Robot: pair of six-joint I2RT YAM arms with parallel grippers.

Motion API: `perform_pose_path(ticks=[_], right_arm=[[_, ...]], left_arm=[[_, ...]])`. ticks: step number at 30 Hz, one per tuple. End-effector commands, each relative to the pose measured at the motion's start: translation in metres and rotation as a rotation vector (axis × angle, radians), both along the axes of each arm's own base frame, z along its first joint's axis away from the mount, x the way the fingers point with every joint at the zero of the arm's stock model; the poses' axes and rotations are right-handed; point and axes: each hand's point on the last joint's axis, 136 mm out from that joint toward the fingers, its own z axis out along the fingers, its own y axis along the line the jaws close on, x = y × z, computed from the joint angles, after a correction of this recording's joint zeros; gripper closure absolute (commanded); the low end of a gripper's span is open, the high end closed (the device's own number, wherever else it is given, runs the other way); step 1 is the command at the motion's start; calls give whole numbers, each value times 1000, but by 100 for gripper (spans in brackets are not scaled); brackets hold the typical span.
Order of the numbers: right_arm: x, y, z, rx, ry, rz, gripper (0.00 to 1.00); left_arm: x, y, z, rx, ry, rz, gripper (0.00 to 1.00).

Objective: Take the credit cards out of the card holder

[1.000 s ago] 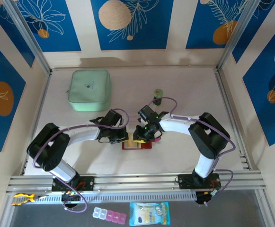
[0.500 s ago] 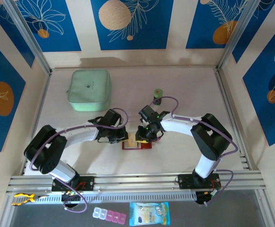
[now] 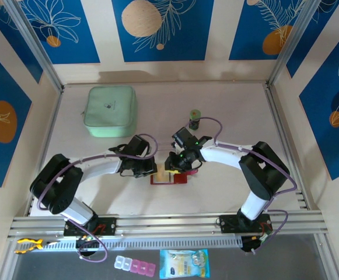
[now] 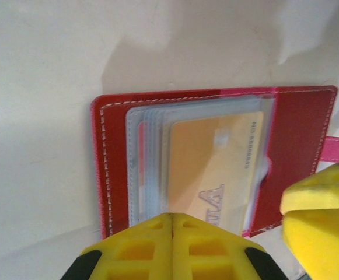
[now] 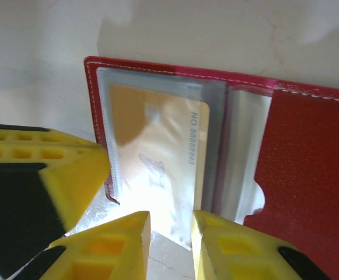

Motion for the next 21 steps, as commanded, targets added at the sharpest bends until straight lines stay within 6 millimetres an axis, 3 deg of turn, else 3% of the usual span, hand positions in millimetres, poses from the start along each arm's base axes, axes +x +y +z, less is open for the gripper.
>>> perform_pose_path(ticks=[1, 21], right_arm=[[-4, 2, -4, 20, 38, -1, 73], [-4, 5, -18, 19, 69, 2, 74]], left_arm=[[-11, 8, -15, 45, 28, -16, 95], [-14, 10, -18, 58, 37, -21, 96]])
